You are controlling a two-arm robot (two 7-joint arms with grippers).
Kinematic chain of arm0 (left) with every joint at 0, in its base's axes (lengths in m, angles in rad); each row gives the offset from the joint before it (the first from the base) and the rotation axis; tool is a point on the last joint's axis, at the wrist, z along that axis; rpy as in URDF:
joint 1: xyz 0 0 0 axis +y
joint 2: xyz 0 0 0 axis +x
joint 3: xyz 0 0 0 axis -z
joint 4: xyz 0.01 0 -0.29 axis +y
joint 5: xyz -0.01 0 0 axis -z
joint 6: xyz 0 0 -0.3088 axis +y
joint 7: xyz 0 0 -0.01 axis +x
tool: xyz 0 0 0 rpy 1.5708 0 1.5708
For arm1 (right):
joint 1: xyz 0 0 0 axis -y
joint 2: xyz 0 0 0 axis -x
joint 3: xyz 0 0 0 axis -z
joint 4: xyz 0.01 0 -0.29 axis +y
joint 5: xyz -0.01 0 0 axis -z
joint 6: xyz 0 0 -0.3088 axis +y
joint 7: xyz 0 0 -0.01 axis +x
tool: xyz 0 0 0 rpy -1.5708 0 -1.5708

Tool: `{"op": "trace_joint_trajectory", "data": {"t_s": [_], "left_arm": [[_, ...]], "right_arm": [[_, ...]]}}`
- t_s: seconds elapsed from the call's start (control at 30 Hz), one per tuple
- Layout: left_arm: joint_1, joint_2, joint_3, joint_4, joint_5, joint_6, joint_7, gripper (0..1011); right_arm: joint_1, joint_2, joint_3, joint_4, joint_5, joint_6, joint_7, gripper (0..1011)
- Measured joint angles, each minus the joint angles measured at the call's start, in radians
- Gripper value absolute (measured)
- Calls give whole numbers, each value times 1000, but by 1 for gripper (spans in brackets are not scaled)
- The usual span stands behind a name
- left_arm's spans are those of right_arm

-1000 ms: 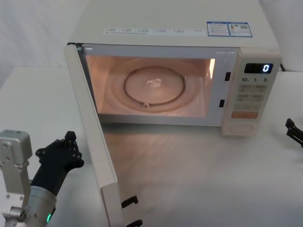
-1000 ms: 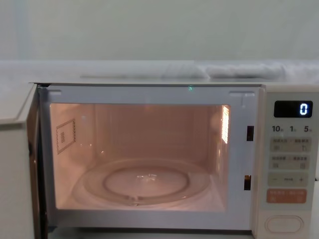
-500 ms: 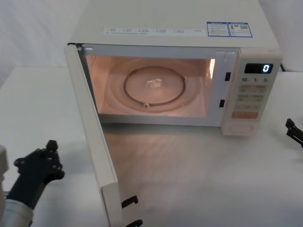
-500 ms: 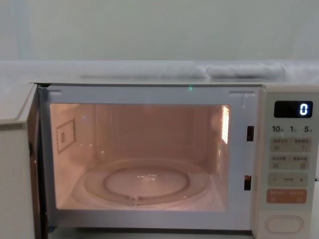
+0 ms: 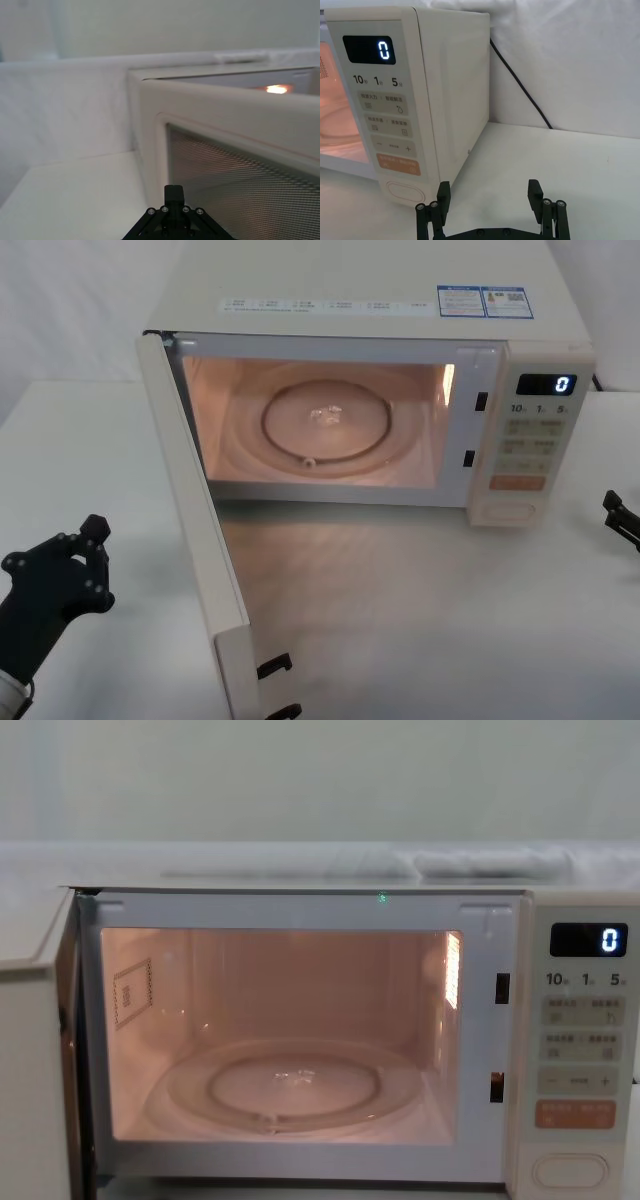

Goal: Press the button to open the microwave door with one hand; close the microwave door with the other hand.

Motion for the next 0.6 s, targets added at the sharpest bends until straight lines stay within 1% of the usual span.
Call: {"op": "trace_joint_trajectory", "data": {"t_s": [0.1,0.23,0.33,0.43,0.47,0.6], "left_arm": [[10,37,-18,-15,-39,2,-47,0],[22,65,-31,-29,-68,1,-75,0],[28,76,-38,-34,-86,-8,-89,0],[33,86,-47,-33,-120,-29,-111,0],[35,90,-51,-31,-143,-40,-126,0],[35,104,-52,-34,-193,-56,-161,0]], "right_arm": [[0,0,0,0,0,0,0,1002],[0,0,0,0,0,0,0,1002],[0,0,0,0,0,0,0,1002],[0,0,0,0,0,0,0,1002],[0,0,0,0,0,0,0,1002],[0,0,0,0,0,0,0,1002]]}}
